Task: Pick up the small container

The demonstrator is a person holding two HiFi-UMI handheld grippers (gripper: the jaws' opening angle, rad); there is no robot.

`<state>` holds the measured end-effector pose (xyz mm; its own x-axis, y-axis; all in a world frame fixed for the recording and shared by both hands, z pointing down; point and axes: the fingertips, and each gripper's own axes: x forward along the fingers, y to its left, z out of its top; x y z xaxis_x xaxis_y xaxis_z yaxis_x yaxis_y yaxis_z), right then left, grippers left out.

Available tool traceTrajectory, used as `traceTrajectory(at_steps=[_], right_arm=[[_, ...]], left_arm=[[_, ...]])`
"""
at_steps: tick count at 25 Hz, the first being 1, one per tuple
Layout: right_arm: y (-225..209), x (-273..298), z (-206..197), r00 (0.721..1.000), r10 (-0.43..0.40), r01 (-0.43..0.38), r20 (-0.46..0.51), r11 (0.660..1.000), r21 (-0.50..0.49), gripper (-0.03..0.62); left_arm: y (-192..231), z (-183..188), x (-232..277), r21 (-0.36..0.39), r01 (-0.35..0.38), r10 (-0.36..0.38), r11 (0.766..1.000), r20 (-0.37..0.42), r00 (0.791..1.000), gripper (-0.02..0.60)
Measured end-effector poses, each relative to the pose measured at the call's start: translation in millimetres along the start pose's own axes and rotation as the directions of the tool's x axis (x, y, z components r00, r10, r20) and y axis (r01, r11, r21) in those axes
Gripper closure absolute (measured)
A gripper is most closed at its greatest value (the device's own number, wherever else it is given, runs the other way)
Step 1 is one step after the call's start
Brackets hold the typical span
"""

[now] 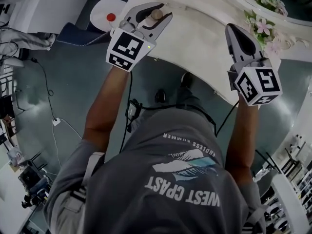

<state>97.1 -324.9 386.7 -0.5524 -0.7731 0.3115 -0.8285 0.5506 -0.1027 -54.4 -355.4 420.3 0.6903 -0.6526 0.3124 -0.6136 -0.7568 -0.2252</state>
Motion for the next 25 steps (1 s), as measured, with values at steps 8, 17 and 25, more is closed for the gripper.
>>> traceTrajectory(at_steps=[8,17,25], right_arm=[[21,-8,25,0.998,-0.008,0.010,0.054,0.999,-0.040,0.569],[43,-22,47,0.994,-0.023,0.030,0.102,0.997,-0.072,0.569],[63,-33,49,0.996,-0.023,0.032,0.085,0.994,-0.109,0.569]], left_arm=[[-3,42,-45,0.053,0.039,-0.040,0.998,0.034,0.999,0.448],[-6,65,-85,0.092,0.052,-0.057,0.994,0.061,0.996,0.448],[-15,78,-119,0.109,0.051,-0.060,0.993,0.083,0.995,0.448]])
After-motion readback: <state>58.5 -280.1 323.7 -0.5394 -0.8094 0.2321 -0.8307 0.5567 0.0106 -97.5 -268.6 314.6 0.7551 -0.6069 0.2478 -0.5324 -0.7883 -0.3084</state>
